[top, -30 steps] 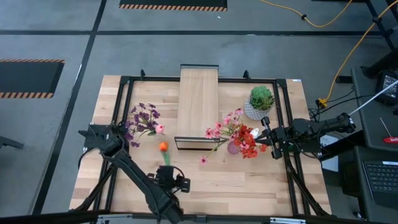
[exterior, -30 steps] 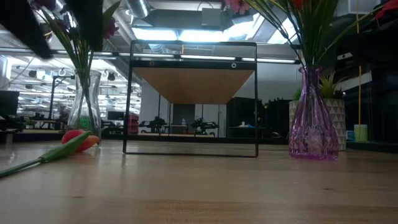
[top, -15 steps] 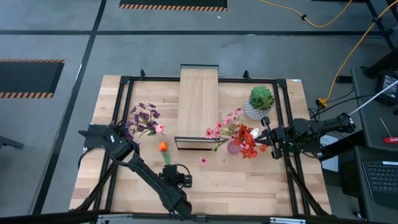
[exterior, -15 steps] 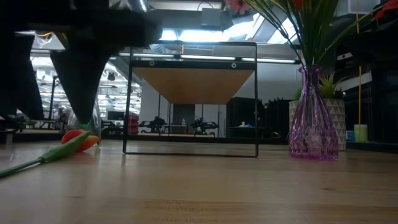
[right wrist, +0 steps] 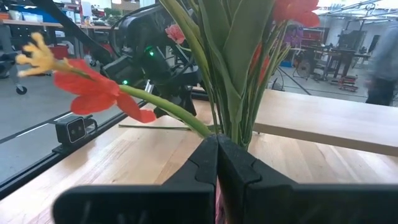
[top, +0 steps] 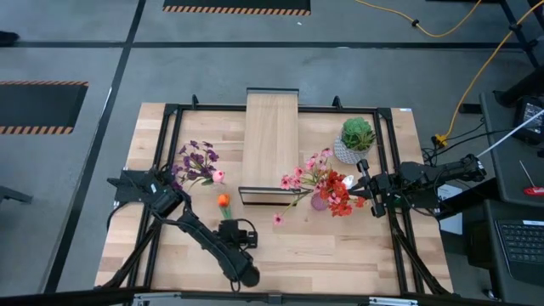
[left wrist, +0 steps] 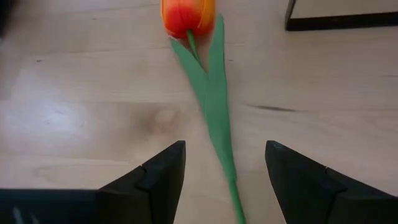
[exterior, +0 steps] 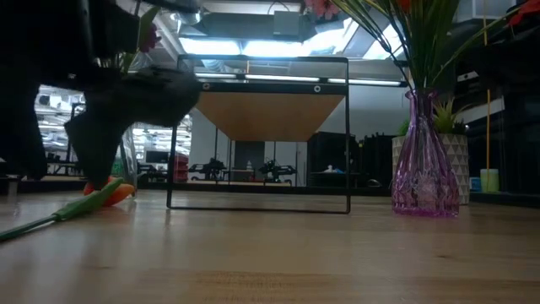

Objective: Pick and place flowers into a vace then onto a shelf
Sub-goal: Put the orange tulip into the transparent vase

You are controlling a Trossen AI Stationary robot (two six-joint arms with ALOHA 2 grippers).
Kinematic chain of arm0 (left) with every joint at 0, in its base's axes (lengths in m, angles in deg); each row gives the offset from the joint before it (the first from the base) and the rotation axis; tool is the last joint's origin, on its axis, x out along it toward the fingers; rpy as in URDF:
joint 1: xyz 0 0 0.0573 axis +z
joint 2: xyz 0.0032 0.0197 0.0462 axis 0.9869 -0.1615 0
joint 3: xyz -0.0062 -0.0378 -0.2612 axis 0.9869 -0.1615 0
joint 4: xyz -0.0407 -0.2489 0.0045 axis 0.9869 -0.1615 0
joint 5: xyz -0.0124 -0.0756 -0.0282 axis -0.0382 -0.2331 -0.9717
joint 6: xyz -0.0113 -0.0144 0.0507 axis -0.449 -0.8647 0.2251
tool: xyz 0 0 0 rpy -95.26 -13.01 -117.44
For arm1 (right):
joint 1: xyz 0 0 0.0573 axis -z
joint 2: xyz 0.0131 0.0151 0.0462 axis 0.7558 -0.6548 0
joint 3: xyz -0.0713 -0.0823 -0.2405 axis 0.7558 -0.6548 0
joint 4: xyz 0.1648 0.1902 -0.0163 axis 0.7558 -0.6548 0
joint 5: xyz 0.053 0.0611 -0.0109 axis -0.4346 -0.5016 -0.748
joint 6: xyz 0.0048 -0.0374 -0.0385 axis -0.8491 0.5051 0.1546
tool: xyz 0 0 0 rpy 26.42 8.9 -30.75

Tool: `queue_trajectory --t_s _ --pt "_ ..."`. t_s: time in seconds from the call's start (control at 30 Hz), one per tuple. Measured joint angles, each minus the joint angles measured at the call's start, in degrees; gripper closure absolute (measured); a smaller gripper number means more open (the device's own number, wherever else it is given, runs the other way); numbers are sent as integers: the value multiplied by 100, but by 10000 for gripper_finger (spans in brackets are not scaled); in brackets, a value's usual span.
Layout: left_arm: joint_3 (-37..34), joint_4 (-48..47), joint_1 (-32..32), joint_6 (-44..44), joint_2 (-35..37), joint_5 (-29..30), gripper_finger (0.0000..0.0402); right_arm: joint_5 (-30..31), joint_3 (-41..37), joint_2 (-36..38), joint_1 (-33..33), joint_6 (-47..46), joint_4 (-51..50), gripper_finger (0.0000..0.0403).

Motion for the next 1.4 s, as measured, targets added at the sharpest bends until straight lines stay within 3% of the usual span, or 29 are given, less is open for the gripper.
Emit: queue_trajectory --t_s 0.17,0.43,0.7,1.0,1.17,1.4 --pt "-209 148 7 -7 101 -54 187 -1 0 1 0 -7 -1 393" --pt "-1179 1020 42 25 679 54 187 0 0 2 -1 -2 0 393" --pt "-1710 1830 317 485 805 26 188 0 0 1 0 32 0 393" --pt "-1818 1869 238 322 831 -15 193 0 0 0 -1 33 -2 393" --pt "-1836 1961 35 95 819 79 231 0 0 0 0 35 0 393" --pt "-1836 2027 -77 278 813 270 334 0 0 0 0 -2 -1 393"
